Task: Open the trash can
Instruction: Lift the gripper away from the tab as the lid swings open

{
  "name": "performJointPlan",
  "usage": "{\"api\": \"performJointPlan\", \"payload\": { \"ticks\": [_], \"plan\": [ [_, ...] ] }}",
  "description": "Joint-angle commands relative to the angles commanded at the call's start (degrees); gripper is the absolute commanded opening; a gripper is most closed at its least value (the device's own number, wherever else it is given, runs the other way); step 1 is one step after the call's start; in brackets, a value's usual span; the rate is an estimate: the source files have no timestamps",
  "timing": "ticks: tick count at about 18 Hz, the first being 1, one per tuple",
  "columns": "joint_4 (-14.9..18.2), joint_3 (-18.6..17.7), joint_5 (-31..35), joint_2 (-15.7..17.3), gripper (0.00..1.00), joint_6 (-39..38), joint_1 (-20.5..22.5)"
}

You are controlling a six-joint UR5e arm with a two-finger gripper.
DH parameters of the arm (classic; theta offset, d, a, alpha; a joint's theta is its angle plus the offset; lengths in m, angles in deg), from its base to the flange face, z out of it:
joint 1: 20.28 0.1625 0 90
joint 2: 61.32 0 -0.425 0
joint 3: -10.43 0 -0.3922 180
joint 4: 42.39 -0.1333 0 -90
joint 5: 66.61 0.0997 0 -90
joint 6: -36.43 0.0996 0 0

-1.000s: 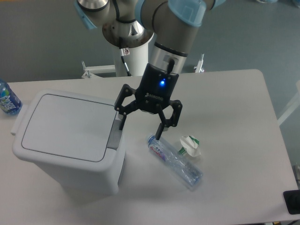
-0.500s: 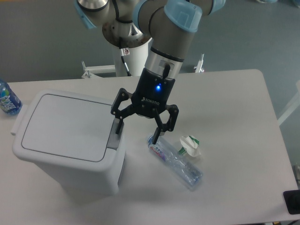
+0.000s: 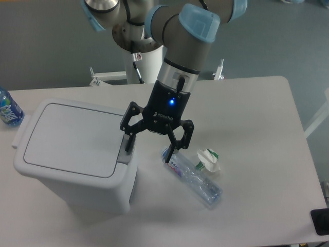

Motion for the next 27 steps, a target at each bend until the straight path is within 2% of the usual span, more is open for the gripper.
{"api": "performJointPlan", "payload": {
  "ticks": [14, 17, 19, 22, 27],
  "plan": [
    [0.0, 1.6, 0.0, -0.4, 1.00, 0.0, 0.0],
    [-0.2, 3.3, 0.0, -0.7, 1.00, 0.7, 0.9],
    [-0.3, 4.6, 0.0, -1.6, 1.00, 1.8, 3.2],
    [-0.5, 5.6, 2.1, -3.7, 1.00, 8.2, 6.6],
    [-0.4, 5.2, 20.3, -7.2, 1.00, 30.7, 11.9]
  ]
}}
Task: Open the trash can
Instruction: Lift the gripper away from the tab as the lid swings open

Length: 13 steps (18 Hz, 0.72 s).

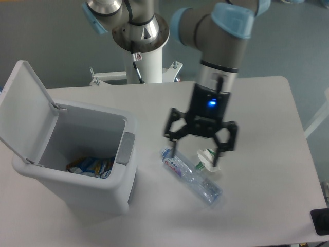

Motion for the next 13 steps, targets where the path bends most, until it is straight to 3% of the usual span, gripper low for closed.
{"api": "performJointPlan", "payload": {
  "ticks": [3, 5, 8, 13],
  "plan": [
    [0.0, 1.1, 3.9, -4.7, 1.00, 10.4, 4.1],
    [0.7, 2.6, 4.2, -5.5, 1.00, 13.7, 5.9],
    [1.3, 2.5, 5.0, -6.0, 1.00, 17.3, 6.0],
    [1.8, 1.8, 13.6, -6.7, 1.00, 22.7, 3.9]
  ]
}}
